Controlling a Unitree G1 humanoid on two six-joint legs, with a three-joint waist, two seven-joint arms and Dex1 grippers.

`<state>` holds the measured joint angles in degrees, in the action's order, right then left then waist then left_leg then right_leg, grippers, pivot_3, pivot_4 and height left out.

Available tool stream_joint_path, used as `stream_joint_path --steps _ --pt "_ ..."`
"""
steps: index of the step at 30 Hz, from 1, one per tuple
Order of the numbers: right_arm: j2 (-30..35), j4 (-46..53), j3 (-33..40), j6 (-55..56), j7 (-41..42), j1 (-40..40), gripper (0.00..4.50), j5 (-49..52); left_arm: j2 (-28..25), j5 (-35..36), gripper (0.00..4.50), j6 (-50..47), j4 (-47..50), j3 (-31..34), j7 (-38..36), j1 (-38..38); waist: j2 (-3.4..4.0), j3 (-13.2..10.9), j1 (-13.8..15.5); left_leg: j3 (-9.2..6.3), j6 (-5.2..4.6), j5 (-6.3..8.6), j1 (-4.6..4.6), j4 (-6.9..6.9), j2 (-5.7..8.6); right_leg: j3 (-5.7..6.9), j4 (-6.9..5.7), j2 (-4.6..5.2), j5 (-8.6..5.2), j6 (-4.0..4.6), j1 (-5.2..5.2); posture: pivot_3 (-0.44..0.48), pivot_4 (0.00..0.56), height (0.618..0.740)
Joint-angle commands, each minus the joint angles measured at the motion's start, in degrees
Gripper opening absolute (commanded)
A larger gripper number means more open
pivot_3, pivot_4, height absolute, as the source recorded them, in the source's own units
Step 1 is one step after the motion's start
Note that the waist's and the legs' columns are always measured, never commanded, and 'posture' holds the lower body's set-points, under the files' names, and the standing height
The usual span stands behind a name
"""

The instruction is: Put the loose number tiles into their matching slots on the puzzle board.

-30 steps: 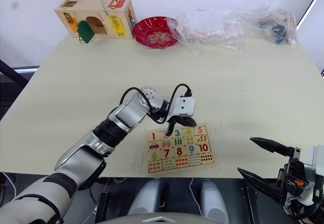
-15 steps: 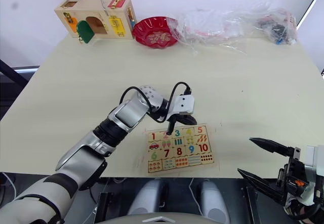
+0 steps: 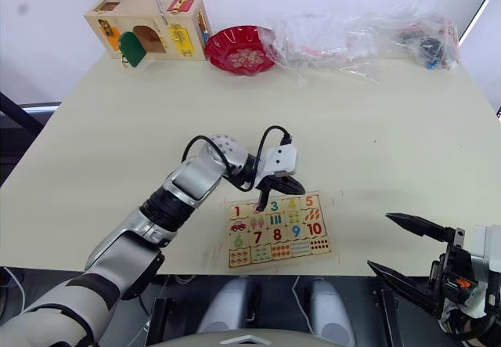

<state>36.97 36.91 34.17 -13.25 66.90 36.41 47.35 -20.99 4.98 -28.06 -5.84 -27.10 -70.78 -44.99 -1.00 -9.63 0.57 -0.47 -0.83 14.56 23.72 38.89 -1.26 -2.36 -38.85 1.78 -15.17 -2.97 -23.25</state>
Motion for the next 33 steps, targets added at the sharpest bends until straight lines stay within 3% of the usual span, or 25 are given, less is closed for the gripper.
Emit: stream_joint_path --steps 1,6,11,17,22,27,33 --pt "-0.06 1.14 -0.53 -0.43 -1.32 -0.51 4.5 1.05 0.0 6.04 0.03 -4.61 6.01 7.07 2.02 1.55 0.0 0.0 -0.01 -0.01 0.0 0.0 0.0 0.0 0.0 0.01 -0.01 0.0 0.0 0.0 0.0 0.0 0.15 0.74" --pt "-2.02 2.66 -4.38 -4.2 -10.96 -4.61 4.5 1.96 -0.65 11.92 0.03 -9.47 11.31 17.85 9.55 8.58 0.03 0.03 -0.45 -0.17 0.0 0.0 -0.03 0.0 -0.04 -0.01 -0.03 0.0 0.01 0.01 0.0 0.0 0.15 0.74" --pt "-5.54 2.95 -12.43 -4.99 -22.16 -13.4 4.5 -5.42 0.66 15.26 0.03 -10.74 16.13 29.38 21.29 15.3 0.03 0.03 -0.66 -0.23 0.01 0.0 -0.02 0.0 -0.03 0.02 -0.04 0.04 0.01 0.01 0.0 0.0 0.15 0.74" --pt "-5.54 -1.21 -17.19 -6.58 -22.83 -21.09 4.5 -4.82 -1.13 17.32 0.03 -5.59 21.29 37.81 25.99 25.15 0.01 0.03 -0.95 -0.19 0.01 0.0 -0.02 0.01 -0.03 -0.01 -0.05 0.12 0.02 0.0 0.0 0.0 0.15 0.74" --pt "-3.9 -5.7 -14.9 -6.65 -20.37 -24.04 4.5 -2.69 -3.51 19.5 0.03 -3.64 23.5 41.03 26.1 33.12 0.01 0.03 -0.74 -0.21 0.01 0.0 -0.03 0.0 -0.03 0.03 -0.05 0.14 0.03 0.01 0.0 0.0 0.15 0.74" --pt "0.22 -9.27 -12.15 -6.08 -13.29 -20.59 4.5 -2.53 -8.84 25.88 1.51 -2.04 23.51 48.6 18.88 42.94 0.0 0.03 -1.07 -0.17 0.0 0.0 -0.04 -0.01 -0.05 0.02 -0.02 0.13 0.02 0.01 0.01 0.0 0.15 0.74" --pt "2.69 -11.02 -2.96 -3.81 -5.3 -10.0 4.5 -2.25 -13.42 29.37 4.37 -0.94 24.0 54.09 14.16 55.74 0.0 0.04 -1.13 -0.11 0.0 0.01 -0.12 -0.13 -0.14 -0.03 0.0 0.15 0.01 0.02 0.03 0.0 0.15 0.74"
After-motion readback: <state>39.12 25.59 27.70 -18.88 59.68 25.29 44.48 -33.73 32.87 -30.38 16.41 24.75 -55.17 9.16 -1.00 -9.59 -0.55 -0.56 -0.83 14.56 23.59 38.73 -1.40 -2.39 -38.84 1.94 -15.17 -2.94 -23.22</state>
